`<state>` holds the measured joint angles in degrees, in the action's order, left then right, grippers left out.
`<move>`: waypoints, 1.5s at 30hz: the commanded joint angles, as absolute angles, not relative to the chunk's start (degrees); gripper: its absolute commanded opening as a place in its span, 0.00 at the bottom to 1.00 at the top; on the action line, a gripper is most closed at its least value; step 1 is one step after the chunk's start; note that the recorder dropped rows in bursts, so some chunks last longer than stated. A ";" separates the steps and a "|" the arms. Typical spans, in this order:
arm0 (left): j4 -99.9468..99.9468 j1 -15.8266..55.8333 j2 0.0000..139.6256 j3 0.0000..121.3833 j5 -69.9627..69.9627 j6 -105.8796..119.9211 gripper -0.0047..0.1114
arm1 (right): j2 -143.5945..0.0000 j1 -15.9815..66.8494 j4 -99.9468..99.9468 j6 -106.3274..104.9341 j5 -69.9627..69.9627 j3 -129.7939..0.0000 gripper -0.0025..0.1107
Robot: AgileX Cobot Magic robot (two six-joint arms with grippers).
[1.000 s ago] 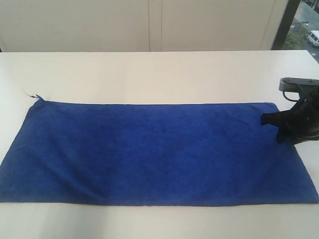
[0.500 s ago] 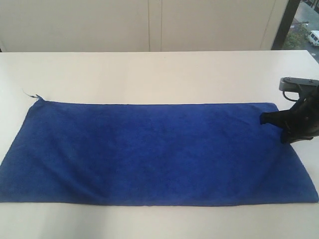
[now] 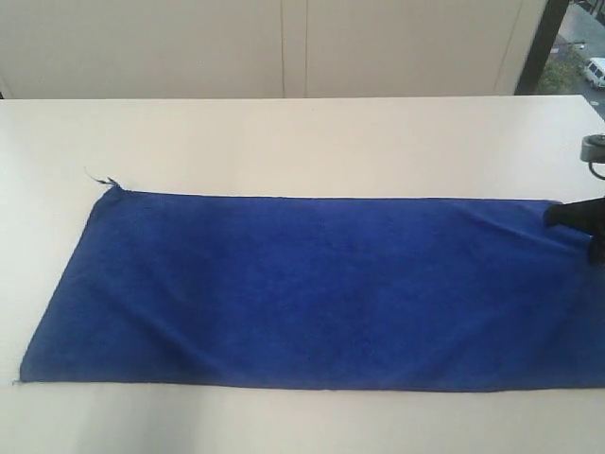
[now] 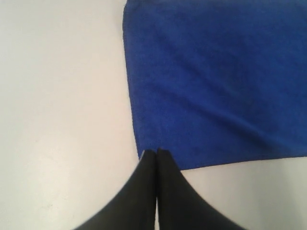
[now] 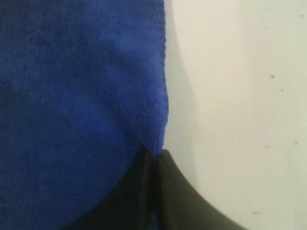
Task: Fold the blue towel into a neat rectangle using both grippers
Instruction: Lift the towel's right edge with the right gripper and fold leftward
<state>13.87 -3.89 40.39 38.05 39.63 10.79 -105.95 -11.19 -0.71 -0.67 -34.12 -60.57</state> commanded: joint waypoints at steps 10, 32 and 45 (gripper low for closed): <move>14.39 -3.87 40.03 37.82 40.24 10.50 0.04 | -105.22 -20.07 -7.57 0.48 -36.04 -66.74 0.02; 14.39 -3.87 40.03 37.82 40.13 10.50 0.04 | -90.08 1.54 16.23 -2.80 -43.46 -68.74 0.02; 14.39 -3.87 40.03 37.82 40.13 10.50 0.04 | -88.81 18.87 22.62 -2.57 -39.87 -71.93 0.02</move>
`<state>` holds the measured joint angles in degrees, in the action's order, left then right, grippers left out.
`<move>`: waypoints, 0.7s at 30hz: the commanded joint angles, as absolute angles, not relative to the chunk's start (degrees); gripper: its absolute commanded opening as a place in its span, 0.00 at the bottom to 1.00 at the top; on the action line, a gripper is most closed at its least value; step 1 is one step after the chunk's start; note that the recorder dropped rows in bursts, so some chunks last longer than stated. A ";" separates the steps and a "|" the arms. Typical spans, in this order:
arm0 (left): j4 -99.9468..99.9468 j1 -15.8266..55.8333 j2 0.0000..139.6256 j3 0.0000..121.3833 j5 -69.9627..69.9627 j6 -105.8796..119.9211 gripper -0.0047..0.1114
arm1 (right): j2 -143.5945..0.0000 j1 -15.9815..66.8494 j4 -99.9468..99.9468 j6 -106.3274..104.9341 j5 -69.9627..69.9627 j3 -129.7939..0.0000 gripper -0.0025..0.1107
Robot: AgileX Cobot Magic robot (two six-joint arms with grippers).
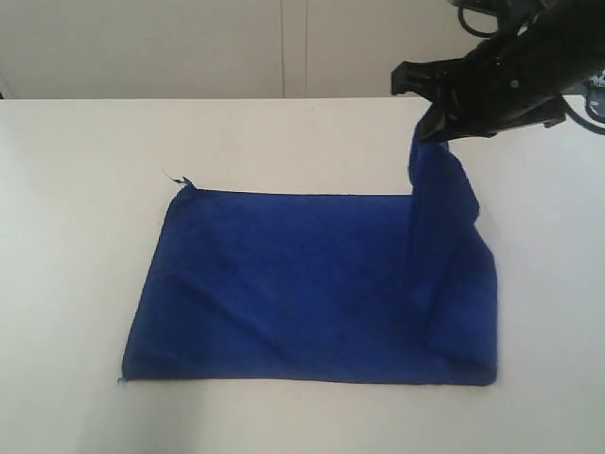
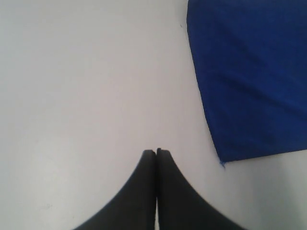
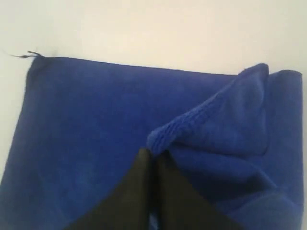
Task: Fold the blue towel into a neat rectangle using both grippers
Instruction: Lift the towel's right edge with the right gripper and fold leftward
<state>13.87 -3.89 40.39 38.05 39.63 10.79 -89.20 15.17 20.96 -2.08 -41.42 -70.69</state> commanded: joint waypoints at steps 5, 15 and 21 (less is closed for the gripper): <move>14.39 -3.87 40.03 37.82 40.13 10.50 0.04 | -89.73 23.03 23.68 -2.44 -38.78 -73.86 0.02; 14.39 -3.87 40.03 37.82 40.13 10.50 0.04 | -95.80 31.29 26.05 -2.44 -35.79 -77.23 0.02; 14.39 -3.87 40.03 37.82 40.13 10.50 0.04 | -102.17 36.58 26.95 -2.55 -34.25 -80.87 0.02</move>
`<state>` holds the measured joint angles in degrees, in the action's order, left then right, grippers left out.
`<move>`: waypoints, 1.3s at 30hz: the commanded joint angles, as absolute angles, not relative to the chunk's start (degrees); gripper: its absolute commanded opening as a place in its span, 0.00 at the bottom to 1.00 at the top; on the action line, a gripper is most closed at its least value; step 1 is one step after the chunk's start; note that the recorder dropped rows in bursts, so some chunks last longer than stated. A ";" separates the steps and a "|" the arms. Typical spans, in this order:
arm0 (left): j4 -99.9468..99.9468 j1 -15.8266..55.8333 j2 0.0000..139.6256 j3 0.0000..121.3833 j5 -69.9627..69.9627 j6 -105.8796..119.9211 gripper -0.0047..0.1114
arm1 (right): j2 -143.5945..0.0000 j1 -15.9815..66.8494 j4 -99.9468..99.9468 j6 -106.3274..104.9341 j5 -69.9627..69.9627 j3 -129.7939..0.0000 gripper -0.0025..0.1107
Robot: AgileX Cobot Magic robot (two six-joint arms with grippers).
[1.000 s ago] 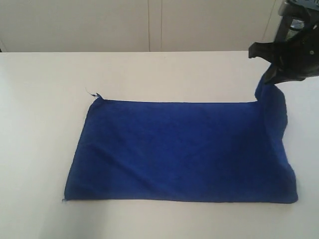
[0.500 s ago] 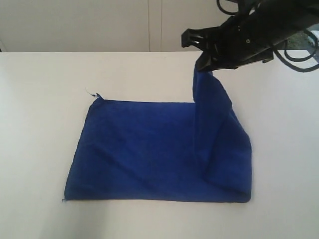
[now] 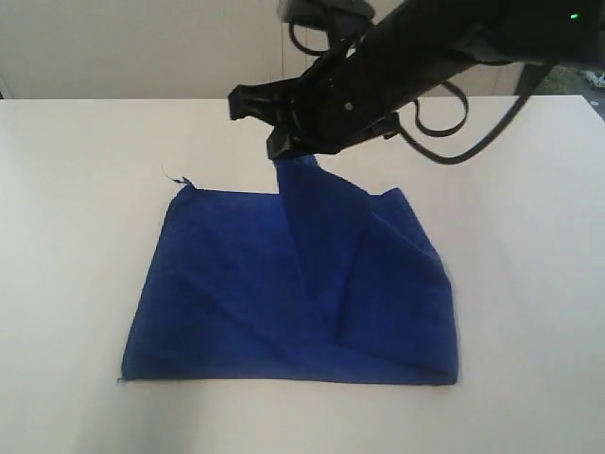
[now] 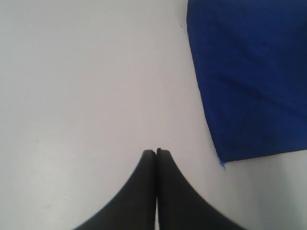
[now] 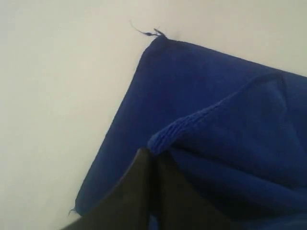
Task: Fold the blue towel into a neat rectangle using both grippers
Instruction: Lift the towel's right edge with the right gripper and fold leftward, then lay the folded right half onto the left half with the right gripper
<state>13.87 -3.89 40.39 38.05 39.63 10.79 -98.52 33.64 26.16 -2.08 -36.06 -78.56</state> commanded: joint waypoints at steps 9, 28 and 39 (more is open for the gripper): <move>14.39 -3.87 40.03 37.82 40.13 10.50 0.04 | -112.99 42.77 27.81 -2.44 -29.92 -86.28 0.02; 14.39 -3.87 40.03 37.82 40.13 10.50 0.04 | -128.51 45.13 31.61 -2.33 -21.16 -94.34 0.02; 14.39 -3.87 40.03 37.82 40.13 10.50 0.04 | -131.31 46.57 32.80 -2.55 -14.87 -94.89 0.02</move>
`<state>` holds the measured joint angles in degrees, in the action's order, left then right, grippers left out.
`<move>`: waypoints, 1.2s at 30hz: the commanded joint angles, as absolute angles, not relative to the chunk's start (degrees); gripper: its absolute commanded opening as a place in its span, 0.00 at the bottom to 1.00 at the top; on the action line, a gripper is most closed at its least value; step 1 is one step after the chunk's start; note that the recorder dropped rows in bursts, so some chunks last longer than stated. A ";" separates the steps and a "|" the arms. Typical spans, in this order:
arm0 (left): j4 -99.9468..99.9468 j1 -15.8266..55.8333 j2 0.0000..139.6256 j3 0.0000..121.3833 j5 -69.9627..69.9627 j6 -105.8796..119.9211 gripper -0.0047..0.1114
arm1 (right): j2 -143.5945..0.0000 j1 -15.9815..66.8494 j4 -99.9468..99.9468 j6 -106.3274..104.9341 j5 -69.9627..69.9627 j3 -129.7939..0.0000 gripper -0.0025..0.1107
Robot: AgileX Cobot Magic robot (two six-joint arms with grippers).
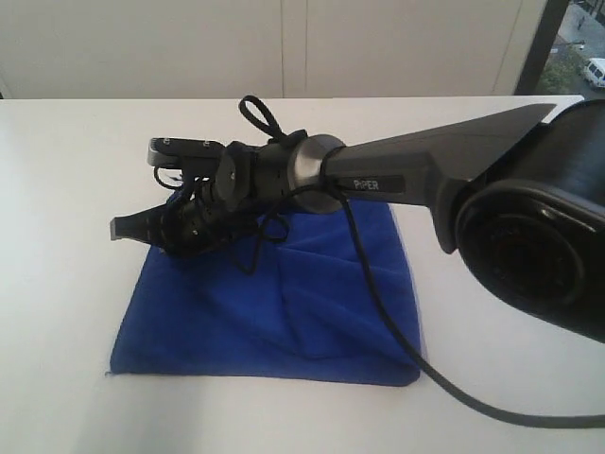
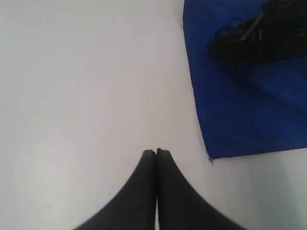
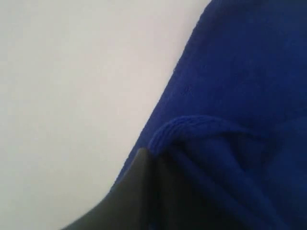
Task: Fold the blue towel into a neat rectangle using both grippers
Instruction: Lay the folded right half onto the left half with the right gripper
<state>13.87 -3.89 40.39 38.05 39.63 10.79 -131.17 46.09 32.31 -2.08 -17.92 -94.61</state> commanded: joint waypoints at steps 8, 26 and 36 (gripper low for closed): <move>14.39 -3.87 40.03 37.82 40.13 10.50 0.04 | -131.54 46.70 32.80 -2.55 -13.33 -94.89 0.28; 14.39 -3.87 40.03 37.82 40.13 10.50 0.04 | -127.24 45.17 31.71 -2.55 -16.59 -94.89 0.52; 14.39 -3.87 40.03 37.82 40.13 10.50 0.04 | -120.73 39.74 21.19 -2.69 -32.62 -94.78 0.33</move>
<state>13.87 -3.89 40.39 38.05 39.63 10.79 -123.32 41.14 25.05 -2.08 -28.63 -94.61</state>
